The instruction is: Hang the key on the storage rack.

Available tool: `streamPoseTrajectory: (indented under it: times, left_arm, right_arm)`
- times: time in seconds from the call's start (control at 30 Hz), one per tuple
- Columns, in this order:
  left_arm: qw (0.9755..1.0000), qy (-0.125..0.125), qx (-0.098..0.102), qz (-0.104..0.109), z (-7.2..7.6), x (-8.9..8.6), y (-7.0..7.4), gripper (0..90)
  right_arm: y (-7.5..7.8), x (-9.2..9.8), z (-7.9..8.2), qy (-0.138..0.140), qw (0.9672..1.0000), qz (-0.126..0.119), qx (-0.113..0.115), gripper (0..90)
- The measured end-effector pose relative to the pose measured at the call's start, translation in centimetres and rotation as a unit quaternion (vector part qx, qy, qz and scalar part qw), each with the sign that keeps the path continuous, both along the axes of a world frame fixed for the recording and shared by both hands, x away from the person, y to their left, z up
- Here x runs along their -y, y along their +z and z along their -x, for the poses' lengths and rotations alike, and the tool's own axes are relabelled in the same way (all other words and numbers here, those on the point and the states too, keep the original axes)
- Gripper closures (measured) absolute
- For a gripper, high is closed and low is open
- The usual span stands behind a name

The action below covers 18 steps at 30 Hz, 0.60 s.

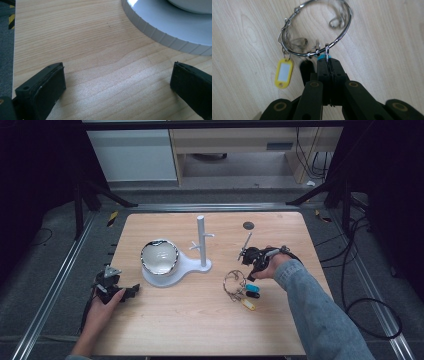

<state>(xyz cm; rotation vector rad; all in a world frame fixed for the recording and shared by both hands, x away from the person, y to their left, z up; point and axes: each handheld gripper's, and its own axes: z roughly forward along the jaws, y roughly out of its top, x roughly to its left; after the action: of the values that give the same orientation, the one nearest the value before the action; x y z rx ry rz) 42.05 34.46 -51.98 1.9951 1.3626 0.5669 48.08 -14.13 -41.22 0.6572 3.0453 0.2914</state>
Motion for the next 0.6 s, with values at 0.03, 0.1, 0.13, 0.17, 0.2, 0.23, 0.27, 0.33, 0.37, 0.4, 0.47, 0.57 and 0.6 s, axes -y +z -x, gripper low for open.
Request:
streamPoseTrajectory:
  times: [0.03,0.1,0.13,0.17,0.2,0.23,0.27,0.33,0.37,0.4,0.47,0.57,0.6]
  left_arm:
    - [1.0000,0.000,0.000,0.000,0.0,0.0,0.0,0.0]
    - [1.0000,0.000,0.000,0.000,0.0,0.0,0.0,0.0]
    - [1.0000,0.000,0.000,0.000,0.0,0.0,0.0,0.0]
    - [1.0000,0.000,0.000,0.000,0.0,0.0,0.0,0.0]
    - [1.0000,0.000,0.000,0.000,0.0,0.0,0.0,0.0]
    - [1.0000,0.000,0.000,0.000,0.0,0.0,0.0,0.0]
    - [1.0000,0.000,0.000,0.000,0.0,0.0,0.0,0.0]
    - [1.0000,0.000,0.000,0.000,0.0,0.0,0.0,0.0]
    - [1.0000,0.000,0.000,0.000,0.0,0.0,0.0,0.0]
    - [1.0000,0.000,0.000,0.000,0.0,0.0,0.0,0.0]
    - [1.0000,0.000,0.000,0.001,0.0,0.0,0.0,0.0]
    - [1.0000,0.000,0.000,0.001,0.0,0.0,0.0,0.0]
    - [1.0000,0.000,0.000,0.001,0.0,0.0,0.0,0.0]
  right_arm:
    - [0.3,-0.1,0.0,0.000,1.0000,0.001,0.001,88.4]
    - [0.8,-0.3,0.0,-0.001,1.0000,0.000,0.003,88.4]
    - [1.0,-0.3,-0.1,0.002,1.0000,-0.001,0.006,88.4]
    - [1.2,-0.5,0.0,0.003,1.0000,-0.001,0.005,88.5]
    - [1.5,-0.6,0.0,0.005,1.0000,-0.003,0.004,88.5]
    - [1.8,-0.7,0.0,0.004,1.0000,-0.002,0.003,88.4]
    - [2.0,-0.8,0.0,0.008,1.0000,-0.002,0.004,88.4]
    - [2.5,-1.0,0.0,0.010,0.9999,-0.004,0.005,88.4]
    - [2.8,-1.1,0.0,0.010,0.9999,-0.005,0.004,88.4]
    - [3.0,-1.2,0.0,0.014,0.9999,-0.003,0.006,88.4]
    - [3.4,-1.4,-0.1,0.016,0.9998,-0.001,0.007,88.5]
    - [3.9,-1.6,-0.1,0.018,0.9998,0.002,0.006,88.5]
    - [4.1,-1.6,-0.1,0.019,0.9998,0.003,0.007,88.4]
